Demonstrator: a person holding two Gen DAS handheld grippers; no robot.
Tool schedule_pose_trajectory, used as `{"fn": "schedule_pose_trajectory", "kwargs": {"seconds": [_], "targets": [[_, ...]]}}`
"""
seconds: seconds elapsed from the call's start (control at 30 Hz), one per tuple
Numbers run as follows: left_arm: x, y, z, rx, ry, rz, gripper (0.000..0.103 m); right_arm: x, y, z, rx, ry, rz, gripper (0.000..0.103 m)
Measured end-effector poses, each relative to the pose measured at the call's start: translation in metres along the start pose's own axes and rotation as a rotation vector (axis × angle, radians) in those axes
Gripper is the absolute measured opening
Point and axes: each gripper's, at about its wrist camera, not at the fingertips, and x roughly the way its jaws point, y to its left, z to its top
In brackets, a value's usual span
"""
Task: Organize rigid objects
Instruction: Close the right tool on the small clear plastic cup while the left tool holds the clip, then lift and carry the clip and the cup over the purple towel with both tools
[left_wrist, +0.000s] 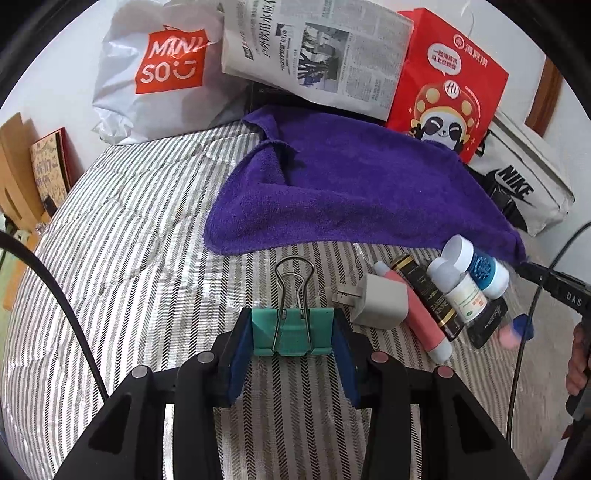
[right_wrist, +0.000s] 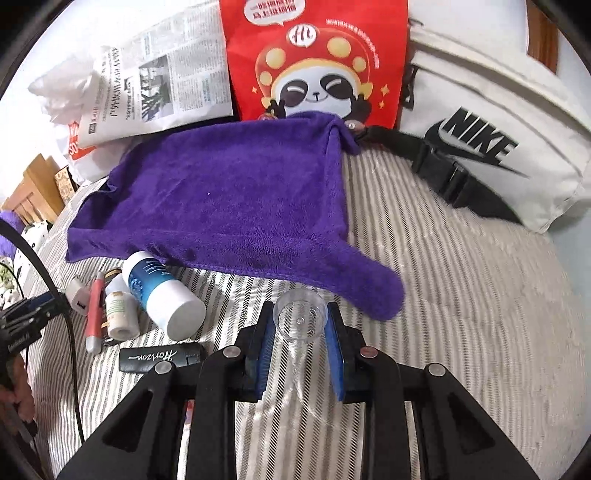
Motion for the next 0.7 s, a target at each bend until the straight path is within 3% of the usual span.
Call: {"fn": "schedule_pose_trajectory", "kwargs": {"seconds": [0.4,0.7], "targets": [[-0.031,-0.002,0.018,-0.014,-0.034,-0.022,0.039,-0.034,0.005,0.028,-0.04,-0.085,0.046,0.027],[-0.045,-0.014,0.063,0.039,-0.1,-0.037,0.039,-0.034,0.014,0.076,-0.067,-0.126,0.049,0.027]]}}
